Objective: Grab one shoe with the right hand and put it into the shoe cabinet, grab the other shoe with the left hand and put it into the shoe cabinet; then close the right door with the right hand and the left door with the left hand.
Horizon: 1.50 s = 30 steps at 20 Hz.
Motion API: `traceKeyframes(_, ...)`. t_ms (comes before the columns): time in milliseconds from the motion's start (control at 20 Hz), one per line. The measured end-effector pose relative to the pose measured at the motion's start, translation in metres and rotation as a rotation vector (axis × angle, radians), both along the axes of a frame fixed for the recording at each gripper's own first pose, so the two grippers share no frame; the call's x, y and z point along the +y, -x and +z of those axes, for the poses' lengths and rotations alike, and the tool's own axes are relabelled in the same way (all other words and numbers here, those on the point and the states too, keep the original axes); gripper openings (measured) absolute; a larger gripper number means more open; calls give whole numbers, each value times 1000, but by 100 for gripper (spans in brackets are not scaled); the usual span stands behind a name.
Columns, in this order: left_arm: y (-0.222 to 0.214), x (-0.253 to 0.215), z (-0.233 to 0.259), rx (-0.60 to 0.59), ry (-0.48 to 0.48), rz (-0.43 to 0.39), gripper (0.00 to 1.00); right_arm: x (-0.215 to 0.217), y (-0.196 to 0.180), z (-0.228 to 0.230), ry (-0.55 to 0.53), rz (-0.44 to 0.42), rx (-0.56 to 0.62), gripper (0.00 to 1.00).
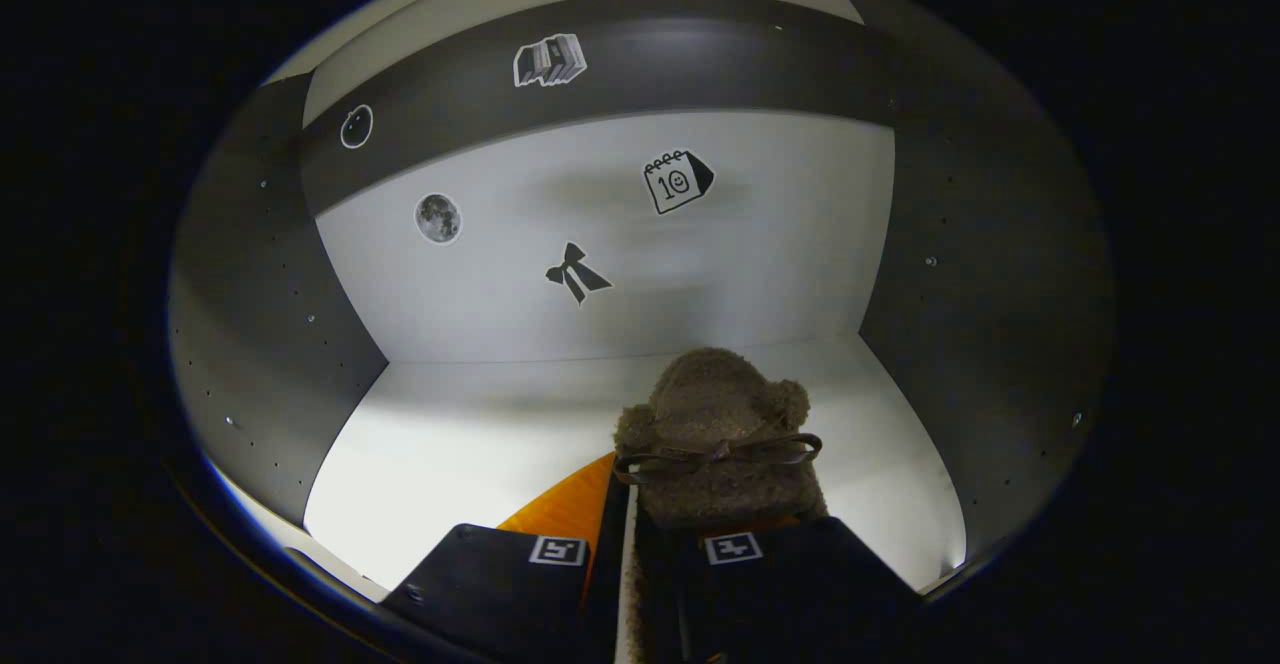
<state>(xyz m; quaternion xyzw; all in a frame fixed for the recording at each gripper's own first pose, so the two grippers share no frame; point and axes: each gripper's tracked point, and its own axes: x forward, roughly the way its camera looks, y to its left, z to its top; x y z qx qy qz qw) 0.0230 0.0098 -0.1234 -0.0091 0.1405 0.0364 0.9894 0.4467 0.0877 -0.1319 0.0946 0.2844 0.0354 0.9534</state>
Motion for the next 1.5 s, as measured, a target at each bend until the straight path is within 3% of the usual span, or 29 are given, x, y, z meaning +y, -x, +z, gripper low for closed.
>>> traceKeyframes(100, 1, 1, 1, 0, 3, 2, 95, 3, 7, 8, -27, 8, 5, 40)
traceKeyframes(150, 1, 0, 2, 0, 6, 0, 95, 5, 12, 12, -40, 15, 5, 41)
traceKeyframes(250, 2, -3, 3, -1, 7, -10, 95, 7, 25, 21, -57, 32, 8, 58)
traceKeyframes(300, 3, -3, 4, -4, 4, -16, 95, 5, 31, 24, -56, 34, 7, 78)
traceKeyframes(500, 7, -10, 6, -7, 5, -50, 95, -4, 56, 45, -68, 23, -45, 95)
traceKeyframes(700, 13, -21, 2, 1, 13, -90, 95, -14, 92, 81, -90, 23, -150, 99)
traceKeyframes(950, 17, -31, -9, 20, -10, -131, 95, -30, 163, 129, -88, 16, -307, 98)
traceKeyframes(1150, 22, -40, -34, 75, -4, -165, 95, -29, 234, 160, -100, 34, -417, 98)
traceKeyframes(1500, 16, -45, -111, 209, -60, -232, 95, -50, 335, 184, 2, 25, -570, 100)
